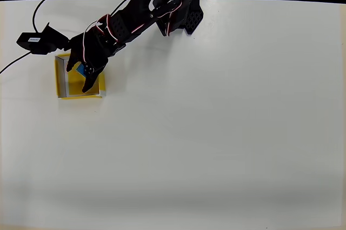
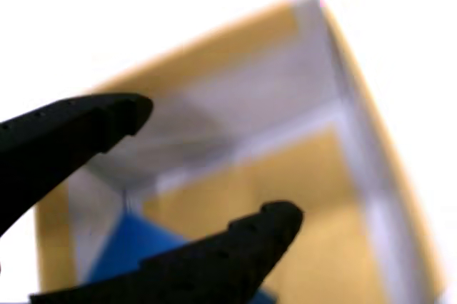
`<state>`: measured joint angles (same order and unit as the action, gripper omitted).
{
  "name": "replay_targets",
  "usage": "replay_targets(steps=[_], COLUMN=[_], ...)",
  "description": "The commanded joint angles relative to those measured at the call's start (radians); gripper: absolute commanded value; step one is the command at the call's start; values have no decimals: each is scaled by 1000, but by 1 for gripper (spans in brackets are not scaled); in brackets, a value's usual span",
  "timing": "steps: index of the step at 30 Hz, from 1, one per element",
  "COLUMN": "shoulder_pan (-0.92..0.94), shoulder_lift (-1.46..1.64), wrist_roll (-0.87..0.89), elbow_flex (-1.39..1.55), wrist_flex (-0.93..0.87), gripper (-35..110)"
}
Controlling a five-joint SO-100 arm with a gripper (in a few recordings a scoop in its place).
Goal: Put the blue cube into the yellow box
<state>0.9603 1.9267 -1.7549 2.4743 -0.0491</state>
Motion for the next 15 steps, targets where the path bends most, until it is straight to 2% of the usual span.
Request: replay_targets(steps=[1,10,15], shoulder_pan=[-23,-224,-397], shoulder_lift=[213,506,635], wrist_roll=[-29,14,17], elbow_flex=[-31,-8,81], wrist_flex=[77,107,130], gripper=[37,32,19])
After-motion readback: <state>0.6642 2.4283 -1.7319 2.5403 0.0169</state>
